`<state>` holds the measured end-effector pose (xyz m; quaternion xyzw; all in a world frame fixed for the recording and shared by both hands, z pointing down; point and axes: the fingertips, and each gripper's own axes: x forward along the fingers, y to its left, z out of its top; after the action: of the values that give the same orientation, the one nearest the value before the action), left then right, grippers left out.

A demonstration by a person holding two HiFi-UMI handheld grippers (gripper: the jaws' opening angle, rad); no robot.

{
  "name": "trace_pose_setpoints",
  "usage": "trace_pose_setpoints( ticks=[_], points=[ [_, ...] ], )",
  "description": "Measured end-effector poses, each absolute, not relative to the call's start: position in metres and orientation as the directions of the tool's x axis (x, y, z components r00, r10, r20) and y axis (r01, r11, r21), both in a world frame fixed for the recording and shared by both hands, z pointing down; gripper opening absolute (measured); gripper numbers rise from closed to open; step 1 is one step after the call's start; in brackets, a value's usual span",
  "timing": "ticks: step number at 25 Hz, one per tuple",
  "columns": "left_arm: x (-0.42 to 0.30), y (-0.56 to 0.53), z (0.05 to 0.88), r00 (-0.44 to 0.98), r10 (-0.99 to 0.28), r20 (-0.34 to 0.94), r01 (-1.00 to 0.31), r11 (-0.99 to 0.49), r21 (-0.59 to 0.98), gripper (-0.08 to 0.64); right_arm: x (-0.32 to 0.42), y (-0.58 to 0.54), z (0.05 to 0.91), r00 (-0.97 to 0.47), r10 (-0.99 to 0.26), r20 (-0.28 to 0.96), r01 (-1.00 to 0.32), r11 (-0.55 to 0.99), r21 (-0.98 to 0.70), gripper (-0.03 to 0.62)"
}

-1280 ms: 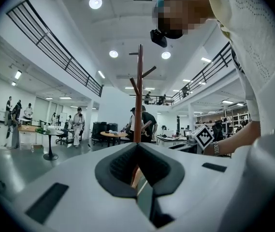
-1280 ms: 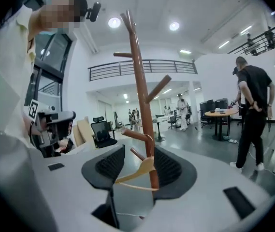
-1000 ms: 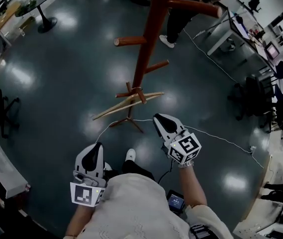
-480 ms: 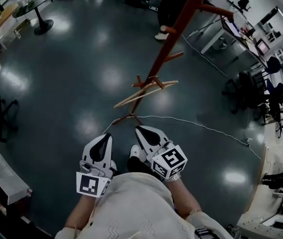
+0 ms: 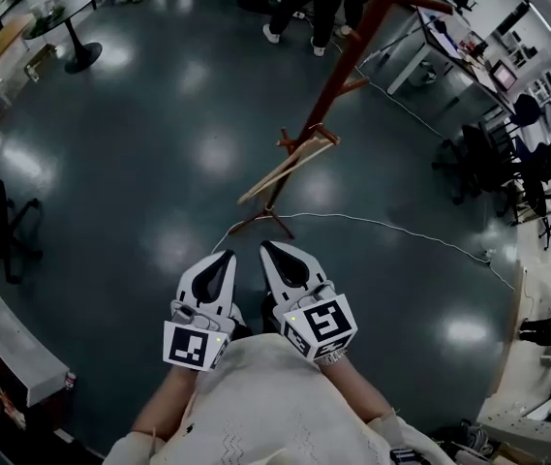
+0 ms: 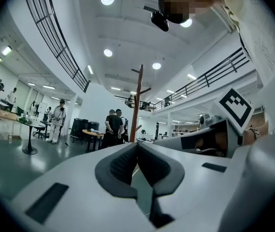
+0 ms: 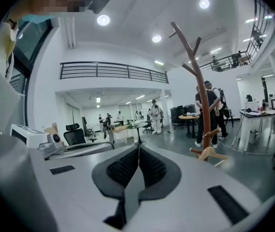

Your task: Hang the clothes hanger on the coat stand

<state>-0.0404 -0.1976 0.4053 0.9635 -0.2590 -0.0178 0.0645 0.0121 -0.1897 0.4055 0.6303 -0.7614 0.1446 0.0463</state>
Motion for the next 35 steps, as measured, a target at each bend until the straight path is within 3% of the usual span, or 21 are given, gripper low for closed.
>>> trace_pose_setpoints(
  ticks=[10,35],
  points=[
    [-0.069,-0.186,0.405,0.837,-0.547,0.009,-0.543,-0.828,0.138,0.012,-0.027,-0.16,0.392,-0.135,-0.981,0.137,-0.983,0.116,-0.143,0.02],
    [-0.02,-0.139,0.403,0.918,-0.395,0.025,-0.395,-0.912,0.11,0.012,0.001,-0.123,0.393,-0.039,-0.987,0.153,-0.994,0.023,-0.11,0.02]
  ],
)
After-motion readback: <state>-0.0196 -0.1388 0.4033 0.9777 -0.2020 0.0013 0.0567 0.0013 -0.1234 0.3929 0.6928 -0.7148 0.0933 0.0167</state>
